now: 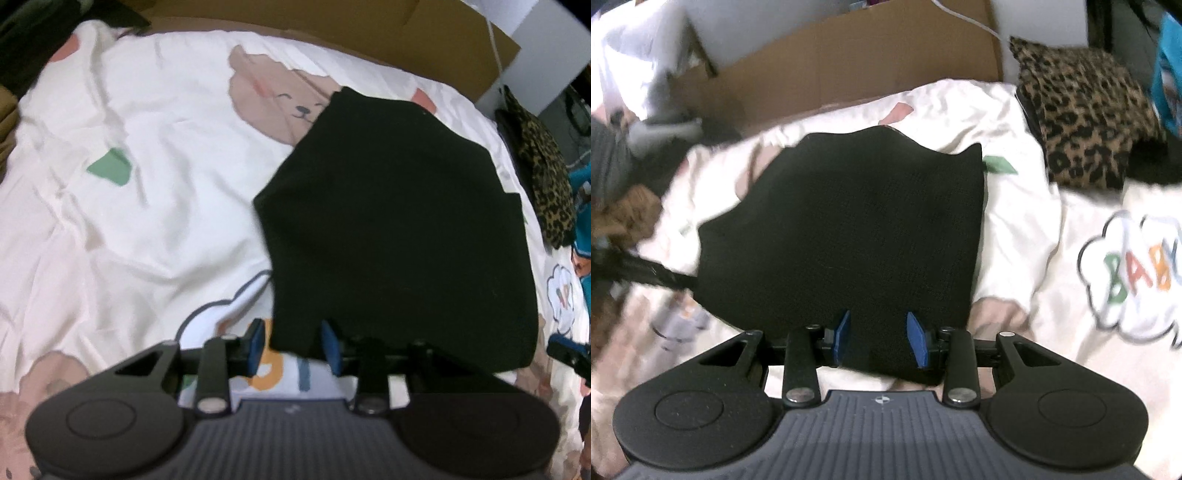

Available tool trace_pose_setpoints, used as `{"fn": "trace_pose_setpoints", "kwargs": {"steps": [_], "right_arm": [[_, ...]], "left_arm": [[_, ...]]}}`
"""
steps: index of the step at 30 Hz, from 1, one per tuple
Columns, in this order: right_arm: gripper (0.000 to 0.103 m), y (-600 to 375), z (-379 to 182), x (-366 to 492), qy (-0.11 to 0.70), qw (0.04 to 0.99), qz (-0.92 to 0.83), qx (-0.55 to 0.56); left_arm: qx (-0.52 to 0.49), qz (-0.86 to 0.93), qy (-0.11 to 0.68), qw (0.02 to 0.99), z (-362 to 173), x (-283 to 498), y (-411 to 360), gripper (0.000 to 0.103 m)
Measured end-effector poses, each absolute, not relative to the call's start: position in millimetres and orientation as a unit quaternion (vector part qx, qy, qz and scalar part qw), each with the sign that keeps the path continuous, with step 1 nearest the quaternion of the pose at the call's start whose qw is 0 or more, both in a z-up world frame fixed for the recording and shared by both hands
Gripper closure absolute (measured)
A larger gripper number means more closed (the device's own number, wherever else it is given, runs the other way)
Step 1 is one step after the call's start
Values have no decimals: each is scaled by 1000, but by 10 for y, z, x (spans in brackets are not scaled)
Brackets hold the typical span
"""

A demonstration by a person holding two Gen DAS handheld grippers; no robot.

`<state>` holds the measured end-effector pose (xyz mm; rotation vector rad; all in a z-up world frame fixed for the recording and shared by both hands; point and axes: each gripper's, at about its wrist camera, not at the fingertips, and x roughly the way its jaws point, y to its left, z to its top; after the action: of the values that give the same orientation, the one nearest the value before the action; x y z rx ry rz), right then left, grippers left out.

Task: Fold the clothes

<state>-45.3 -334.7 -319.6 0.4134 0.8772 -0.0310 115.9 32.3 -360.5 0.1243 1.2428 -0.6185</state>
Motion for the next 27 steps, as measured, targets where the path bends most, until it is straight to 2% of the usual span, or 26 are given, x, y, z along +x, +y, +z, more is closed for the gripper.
{"fn": "trace_pose_setpoints", "kwargs": {"steps": [5,9,12,14,19,25,27], "right_arm": [[62,-3456,-3337,-523,429,851,5,304],[61,-3475,-3484,-546,437,825,11,358],[59,-3469,-3632,-549,447,806,6,386],[51,-3487,-3723,-560,449,796,-2,405],[49,-3594,-3946,-610,434,760,-28,484],[51,-3764,-4155,-654,395,704,-68,587],[59,-3785,-4188,-655,387,693,-72,604]], "left_arm": [[37,-275,587,760,-3648,1194,410,58],[-3,-267,608,747,-3723,1239,521,57],[-33,-262,623,736,-3806,1278,576,57],[-54,-257,631,730,-3856,1310,611,57],[-100,-250,641,719,-3945,1379,704,54],[-134,-251,646,708,-3957,1422,767,52],[-150,-250,649,703,-3935,1428,798,52]]}}
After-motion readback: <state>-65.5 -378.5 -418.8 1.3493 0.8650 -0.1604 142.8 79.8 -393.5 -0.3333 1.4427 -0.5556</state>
